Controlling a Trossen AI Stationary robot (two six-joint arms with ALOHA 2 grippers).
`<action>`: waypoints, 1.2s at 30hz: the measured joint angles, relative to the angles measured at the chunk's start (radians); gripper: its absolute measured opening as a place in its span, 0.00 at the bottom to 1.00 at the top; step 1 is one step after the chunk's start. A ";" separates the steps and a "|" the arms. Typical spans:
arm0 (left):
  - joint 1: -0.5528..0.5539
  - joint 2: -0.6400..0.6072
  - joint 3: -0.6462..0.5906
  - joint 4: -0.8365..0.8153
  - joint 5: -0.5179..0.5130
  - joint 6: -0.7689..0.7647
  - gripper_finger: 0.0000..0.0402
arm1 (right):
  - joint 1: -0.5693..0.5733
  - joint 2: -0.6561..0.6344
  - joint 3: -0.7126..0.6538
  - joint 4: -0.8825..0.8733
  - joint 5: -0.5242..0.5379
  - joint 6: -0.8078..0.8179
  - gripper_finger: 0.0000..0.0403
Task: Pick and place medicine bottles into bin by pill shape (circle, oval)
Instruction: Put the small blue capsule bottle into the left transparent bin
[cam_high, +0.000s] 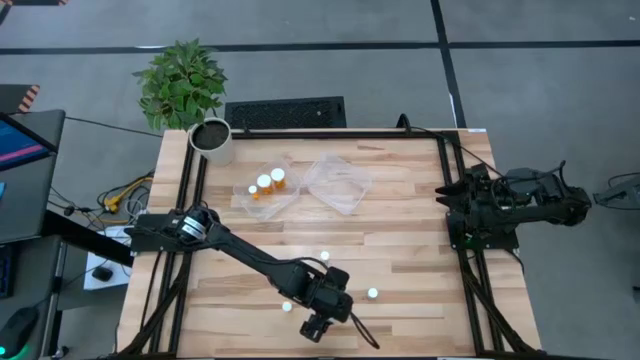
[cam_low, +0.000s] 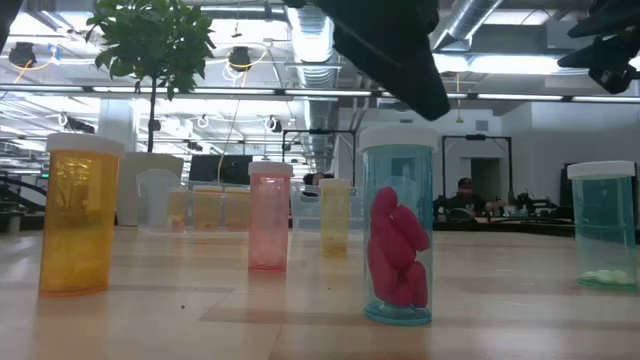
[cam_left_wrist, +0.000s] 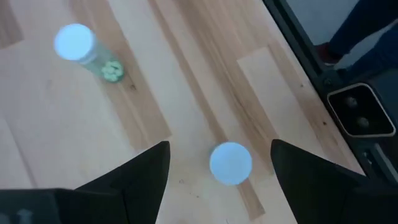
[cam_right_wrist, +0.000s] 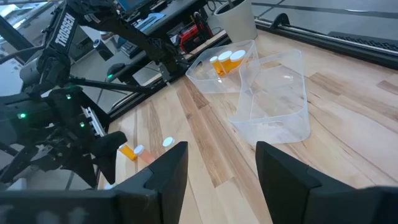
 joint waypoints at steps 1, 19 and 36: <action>-0.002 0.000 0.000 0.006 0.000 -0.002 0.68 | 0.000 0.000 0.000 0.000 0.000 0.000 0.50; -0.018 0.000 0.000 0.036 0.000 0.024 0.68 | 0.000 0.000 0.000 0.000 0.000 -0.002 0.50; -0.020 0.001 -0.001 0.048 -0.012 0.021 0.68 | 0.000 0.000 0.000 -0.030 0.000 -0.005 0.50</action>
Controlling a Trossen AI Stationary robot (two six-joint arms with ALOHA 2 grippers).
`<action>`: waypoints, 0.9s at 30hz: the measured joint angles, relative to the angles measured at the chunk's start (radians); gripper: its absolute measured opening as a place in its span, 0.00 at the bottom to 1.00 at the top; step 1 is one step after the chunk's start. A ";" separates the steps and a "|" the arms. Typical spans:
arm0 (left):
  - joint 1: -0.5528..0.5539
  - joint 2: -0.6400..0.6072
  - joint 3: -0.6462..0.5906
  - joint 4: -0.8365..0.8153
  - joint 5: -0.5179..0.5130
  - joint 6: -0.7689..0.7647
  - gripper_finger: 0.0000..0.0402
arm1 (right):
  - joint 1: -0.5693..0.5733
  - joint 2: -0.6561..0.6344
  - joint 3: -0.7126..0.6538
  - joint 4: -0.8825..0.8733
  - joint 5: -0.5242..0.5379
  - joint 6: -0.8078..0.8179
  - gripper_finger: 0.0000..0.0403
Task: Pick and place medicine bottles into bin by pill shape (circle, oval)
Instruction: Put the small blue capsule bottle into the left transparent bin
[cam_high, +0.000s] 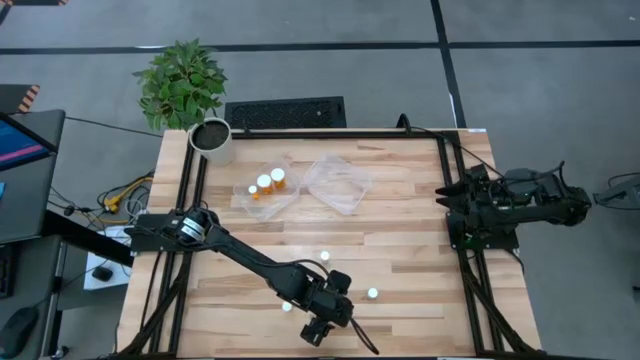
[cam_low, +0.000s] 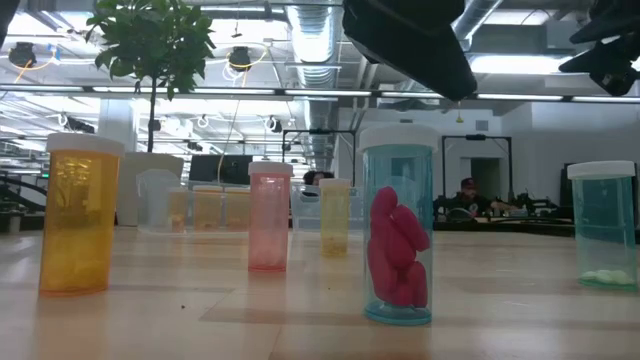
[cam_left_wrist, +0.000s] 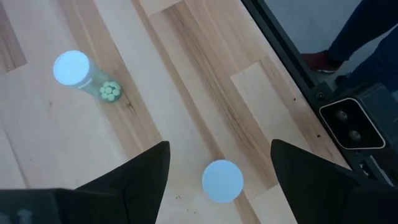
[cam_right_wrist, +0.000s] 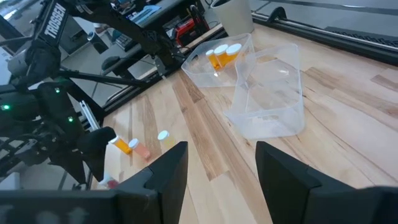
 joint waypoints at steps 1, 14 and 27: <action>0.000 0.000 0.000 0.001 0.000 0.000 0.68 | 0.000 0.000 0.000 0.000 0.000 0.001 0.50; -0.002 0.003 -0.080 0.120 0.049 -0.024 0.68 | 0.000 0.000 0.000 0.000 0.000 0.002 0.50; -0.002 0.002 -0.081 0.083 0.063 -0.021 0.58 | 0.000 0.000 0.000 0.000 0.000 0.008 0.50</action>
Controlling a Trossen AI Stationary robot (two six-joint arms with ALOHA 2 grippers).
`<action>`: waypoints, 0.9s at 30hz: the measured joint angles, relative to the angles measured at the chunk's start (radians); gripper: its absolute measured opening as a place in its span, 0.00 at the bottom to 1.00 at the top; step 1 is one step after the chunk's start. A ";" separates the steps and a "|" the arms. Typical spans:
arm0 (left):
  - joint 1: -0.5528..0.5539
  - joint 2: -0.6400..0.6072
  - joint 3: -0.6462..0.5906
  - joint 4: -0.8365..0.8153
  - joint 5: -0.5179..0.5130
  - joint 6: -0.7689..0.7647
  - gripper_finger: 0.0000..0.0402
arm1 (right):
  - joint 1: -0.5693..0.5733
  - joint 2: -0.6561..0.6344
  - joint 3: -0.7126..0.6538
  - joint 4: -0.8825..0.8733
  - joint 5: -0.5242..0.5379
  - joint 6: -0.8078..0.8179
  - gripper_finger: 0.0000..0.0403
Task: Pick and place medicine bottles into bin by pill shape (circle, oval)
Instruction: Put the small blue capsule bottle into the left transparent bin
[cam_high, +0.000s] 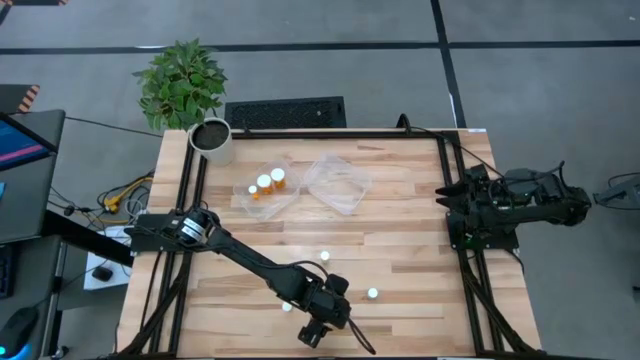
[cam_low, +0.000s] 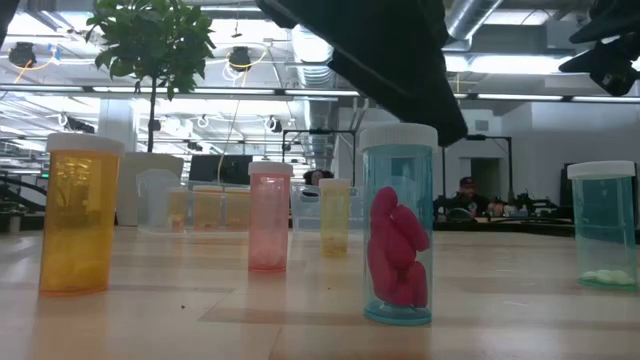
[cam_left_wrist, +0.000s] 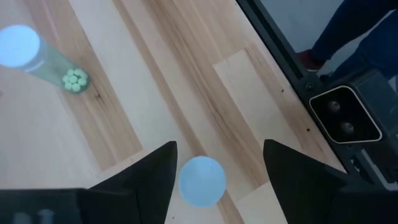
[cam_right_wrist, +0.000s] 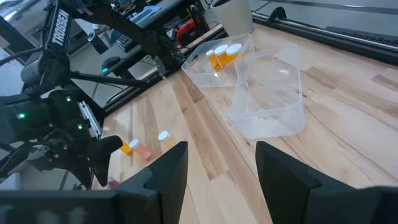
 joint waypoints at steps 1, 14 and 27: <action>0.001 0.000 0.000 -0.001 0.000 0.000 0.58 | 0.000 0.000 0.000 0.000 0.000 0.001 0.50; 0.027 -0.002 -0.040 0.029 0.017 0.035 0.57 | 0.000 0.000 0.000 0.000 0.000 0.002 0.50; 0.039 -0.002 -0.040 0.009 0.046 0.053 0.35 | 0.000 0.000 0.000 0.000 0.000 0.003 0.50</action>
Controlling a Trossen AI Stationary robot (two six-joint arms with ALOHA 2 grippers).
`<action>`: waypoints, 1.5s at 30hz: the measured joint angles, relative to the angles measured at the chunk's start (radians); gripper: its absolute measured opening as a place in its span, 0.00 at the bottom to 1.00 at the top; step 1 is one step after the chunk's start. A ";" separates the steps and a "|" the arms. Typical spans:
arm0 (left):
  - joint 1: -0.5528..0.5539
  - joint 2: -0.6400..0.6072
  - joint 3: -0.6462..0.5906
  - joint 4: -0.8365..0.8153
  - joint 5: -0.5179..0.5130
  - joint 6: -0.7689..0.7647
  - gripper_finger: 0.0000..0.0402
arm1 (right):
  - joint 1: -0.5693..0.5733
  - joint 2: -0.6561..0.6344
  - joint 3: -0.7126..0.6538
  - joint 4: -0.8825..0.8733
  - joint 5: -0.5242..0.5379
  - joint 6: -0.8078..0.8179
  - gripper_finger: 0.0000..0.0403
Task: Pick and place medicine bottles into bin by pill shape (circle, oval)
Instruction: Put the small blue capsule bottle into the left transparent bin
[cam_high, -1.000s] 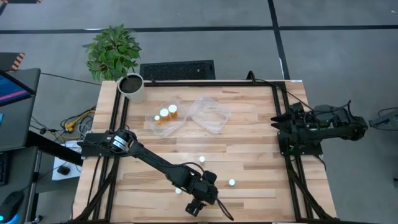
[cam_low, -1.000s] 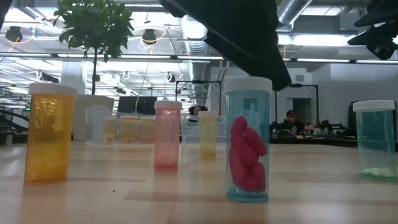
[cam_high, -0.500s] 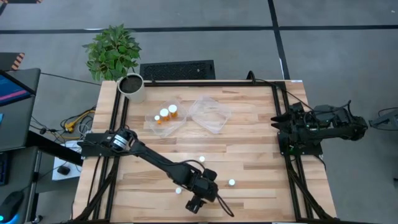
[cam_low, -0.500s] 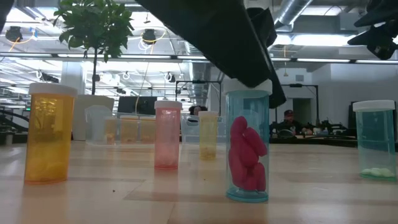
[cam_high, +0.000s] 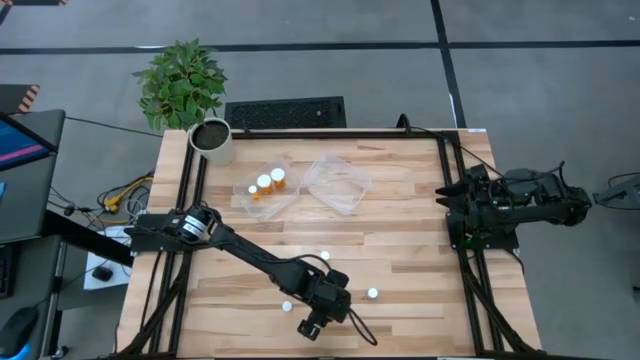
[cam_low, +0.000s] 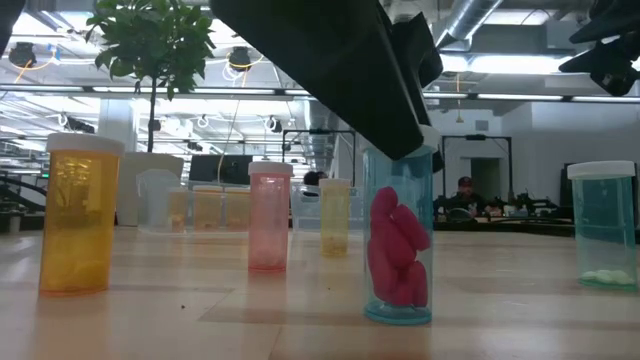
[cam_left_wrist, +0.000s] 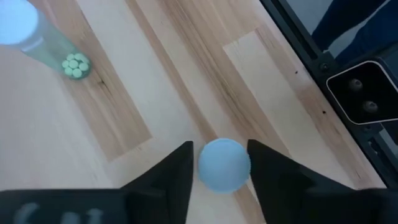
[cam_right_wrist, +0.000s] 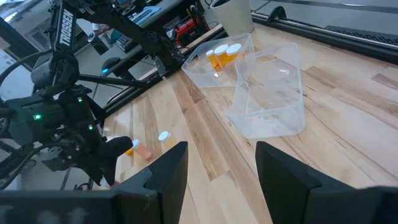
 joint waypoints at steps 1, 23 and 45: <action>0.000 0.000 0.000 0.000 0.000 0.003 0.33 | 0.000 0.000 0.000 0.000 0.000 0.000 0.50; 0.033 -0.149 0.016 -0.216 -0.155 -0.045 0.29 | 0.000 0.000 0.000 0.000 0.000 0.002 0.50; 0.420 -0.737 -0.450 -0.333 -0.375 -0.308 0.30 | 0.000 0.000 0.000 -0.001 0.000 0.000 0.50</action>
